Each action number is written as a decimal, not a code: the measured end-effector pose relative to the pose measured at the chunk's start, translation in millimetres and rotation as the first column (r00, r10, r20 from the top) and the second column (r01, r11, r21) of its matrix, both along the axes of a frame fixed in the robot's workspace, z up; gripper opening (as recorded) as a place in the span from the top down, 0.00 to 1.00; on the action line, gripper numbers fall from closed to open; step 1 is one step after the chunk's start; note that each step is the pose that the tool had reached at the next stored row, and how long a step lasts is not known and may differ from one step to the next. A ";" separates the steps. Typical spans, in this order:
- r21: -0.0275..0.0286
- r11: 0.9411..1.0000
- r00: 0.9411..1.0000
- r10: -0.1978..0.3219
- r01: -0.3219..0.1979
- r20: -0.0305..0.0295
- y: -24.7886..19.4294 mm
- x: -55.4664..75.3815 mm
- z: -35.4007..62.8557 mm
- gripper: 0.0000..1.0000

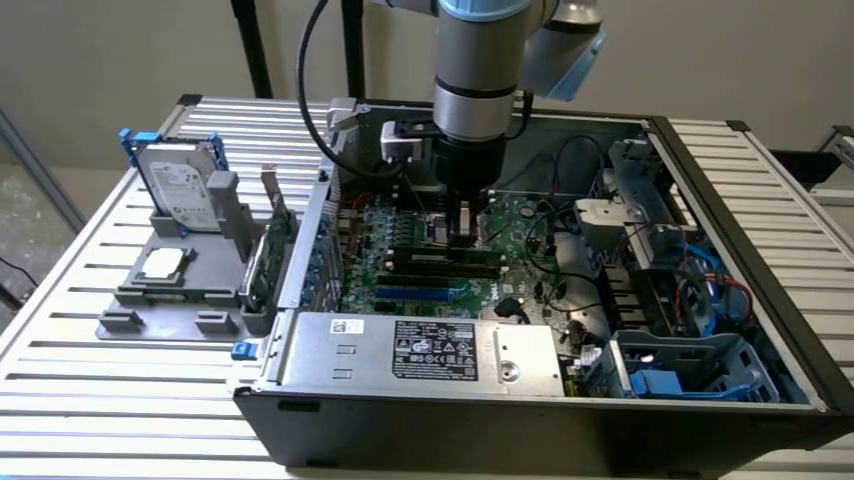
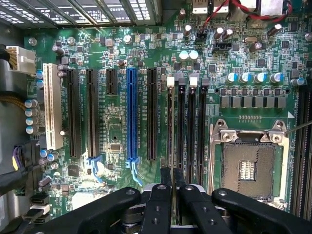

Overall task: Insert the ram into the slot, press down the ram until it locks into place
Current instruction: 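Insert the ram into the slot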

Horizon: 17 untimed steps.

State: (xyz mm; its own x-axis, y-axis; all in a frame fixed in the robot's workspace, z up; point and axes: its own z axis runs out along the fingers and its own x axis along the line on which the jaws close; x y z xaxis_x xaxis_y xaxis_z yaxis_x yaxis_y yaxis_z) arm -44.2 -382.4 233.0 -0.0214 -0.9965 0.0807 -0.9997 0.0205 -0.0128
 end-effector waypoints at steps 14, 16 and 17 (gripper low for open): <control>0.000 1.000 1.000 0.004 -0.004 0.010 -0.4 -1.6 -2.2 0.87; 0.000 1.000 1.000 0.005 -0.005 0.012 -0.5 -2.1 -2.5 0.87; 0.000 1.000 1.000 0.005 -0.005 0.013 -0.5 -2.2 -2.7 0.87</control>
